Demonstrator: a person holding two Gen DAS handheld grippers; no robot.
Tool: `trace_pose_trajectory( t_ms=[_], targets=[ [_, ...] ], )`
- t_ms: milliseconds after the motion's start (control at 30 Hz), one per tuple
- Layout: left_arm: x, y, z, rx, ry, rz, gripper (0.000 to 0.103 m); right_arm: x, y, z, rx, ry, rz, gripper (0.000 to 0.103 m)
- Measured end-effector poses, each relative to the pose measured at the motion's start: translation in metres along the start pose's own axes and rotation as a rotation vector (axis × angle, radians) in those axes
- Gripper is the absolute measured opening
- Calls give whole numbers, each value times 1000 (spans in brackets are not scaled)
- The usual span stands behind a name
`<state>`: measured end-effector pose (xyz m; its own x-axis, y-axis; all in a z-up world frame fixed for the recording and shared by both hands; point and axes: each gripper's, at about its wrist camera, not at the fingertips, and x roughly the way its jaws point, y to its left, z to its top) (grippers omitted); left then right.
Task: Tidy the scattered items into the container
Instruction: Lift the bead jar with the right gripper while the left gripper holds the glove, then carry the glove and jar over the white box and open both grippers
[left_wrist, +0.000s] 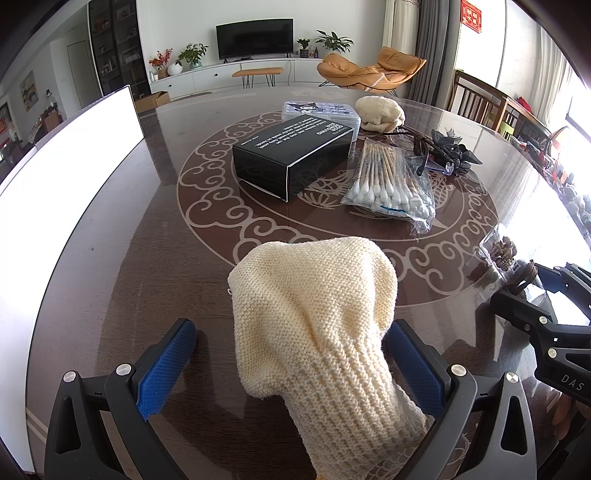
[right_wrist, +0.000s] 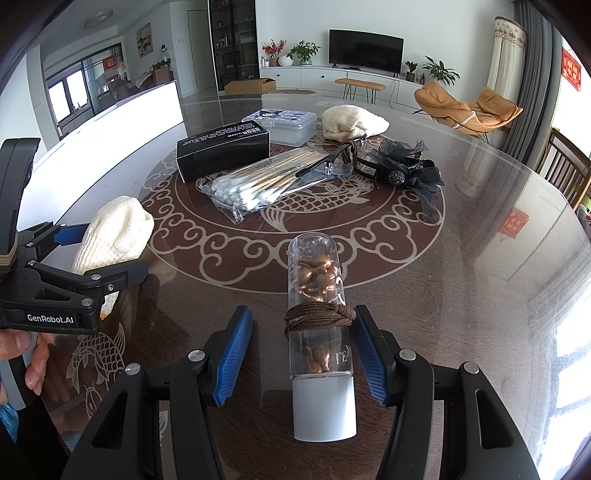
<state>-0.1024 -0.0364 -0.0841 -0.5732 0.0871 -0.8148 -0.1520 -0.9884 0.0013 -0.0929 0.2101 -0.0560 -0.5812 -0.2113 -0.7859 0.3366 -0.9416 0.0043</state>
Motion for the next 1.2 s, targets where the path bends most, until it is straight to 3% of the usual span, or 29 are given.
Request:
trace_pose_trajectory(
  t_ms=[567,600,633,667,733,1000,1100,1200],
  targets=[
    [1,-1,3,5,20,-2,103,0,1,0,-4,2,2,57],
    [-1,-3,4,18,17,-13,91,-1,1,0,-7,6,4,55],
    [-6,-5,5,33,4,-27,57,-2,0,0,0,12,10,53],
    [-9,-6,6,45,12,-35,48,-4,-1,-1,11,19,20,32],
    [-15,-5,6,29,25,-99,41,-10,-4,-1,38,33,41,33],
    [-59,24,5,-43,-11,-206,41,-29,34,15,24,47,120,33],
    [-89,63,15,-65,-36,-205,41,-26,73,35,-12,54,190,33],
    [-125,128,28,-110,-77,-147,41,-33,127,75,-50,12,290,33]
  ],
)
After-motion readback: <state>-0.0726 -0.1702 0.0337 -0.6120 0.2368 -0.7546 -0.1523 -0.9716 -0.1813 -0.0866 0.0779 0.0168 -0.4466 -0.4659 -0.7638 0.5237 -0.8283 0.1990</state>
